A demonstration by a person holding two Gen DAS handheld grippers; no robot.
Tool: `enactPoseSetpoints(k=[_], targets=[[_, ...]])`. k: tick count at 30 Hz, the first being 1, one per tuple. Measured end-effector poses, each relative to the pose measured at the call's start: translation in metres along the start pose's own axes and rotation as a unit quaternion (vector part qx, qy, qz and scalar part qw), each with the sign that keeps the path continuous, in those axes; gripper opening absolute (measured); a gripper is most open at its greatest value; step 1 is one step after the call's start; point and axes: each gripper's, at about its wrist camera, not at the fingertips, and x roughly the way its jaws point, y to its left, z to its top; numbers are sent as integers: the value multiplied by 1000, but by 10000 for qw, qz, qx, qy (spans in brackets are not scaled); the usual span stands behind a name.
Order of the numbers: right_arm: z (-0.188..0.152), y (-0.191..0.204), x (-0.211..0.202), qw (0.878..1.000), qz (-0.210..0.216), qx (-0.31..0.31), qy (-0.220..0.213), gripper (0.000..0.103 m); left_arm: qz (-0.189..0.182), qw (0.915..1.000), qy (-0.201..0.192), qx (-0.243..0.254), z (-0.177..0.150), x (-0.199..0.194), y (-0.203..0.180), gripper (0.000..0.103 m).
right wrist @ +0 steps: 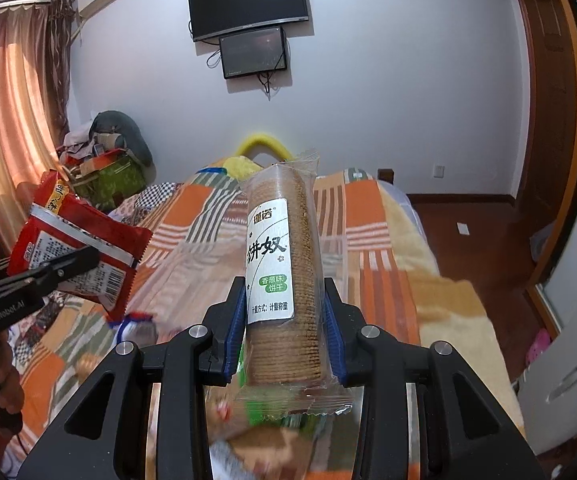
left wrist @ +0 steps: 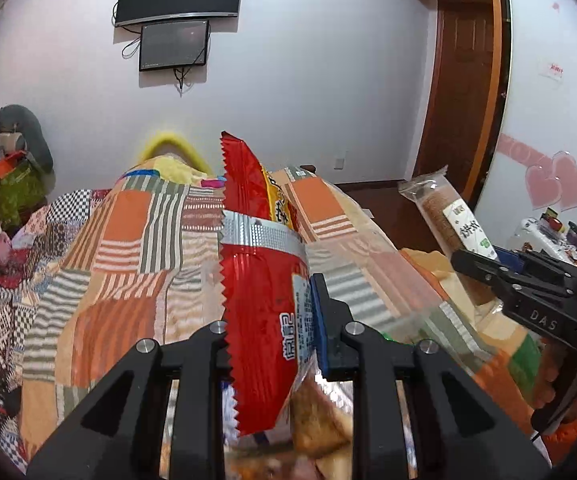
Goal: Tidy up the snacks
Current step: 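Carry the cracker tube into the box with the right tool while the left drops the red bag in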
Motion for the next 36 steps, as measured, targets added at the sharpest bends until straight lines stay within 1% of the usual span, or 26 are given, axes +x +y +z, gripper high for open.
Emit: enactPoseSetpoints(k=[3,7,11,17,20,25,27,29,30,32,35,36], targets=[[6,1,17,10000,-75,-1,18,33,44,10000,33,65,8,17,-4,22],[10,-1,36,9998,-91,74,140,32,54,9998,181,40,13,44,-6,22],[7,-4,58,9991,-83,142,378,33,-10,9990,430,-97,12,72,-2,22],[1,-4,82,9972,-116,117,730,33,17,9958,885,-246,10,114,3,22],[-2,-3,89,9959,-131,95,890,33,37,9929,1131,-374,5,128,9,22],[-8,-4,94,9936,-140,7,1117,33,-17,9915,1273,-275,1,134,8,23],[-9,-4,96,9926,-137,-38,1205,33,-4,9911,1309,-260,0,133,8,28],[-11,-3,96,9911,-158,-72,1323,34,89,9911,1301,-251,-1,130,10,40],[-12,-4,97,9904,-148,-67,1375,34,129,9917,1258,-249,-2,126,11,42],[-11,-5,91,9910,-169,-69,1324,34,164,9931,1135,-238,-1,114,14,50],[-6,-5,77,9927,-213,-130,1182,34,178,9951,951,-224,1,93,19,57],[-4,-6,73,9931,-199,-132,1149,34,182,9957,889,-206,2,85,21,59]])
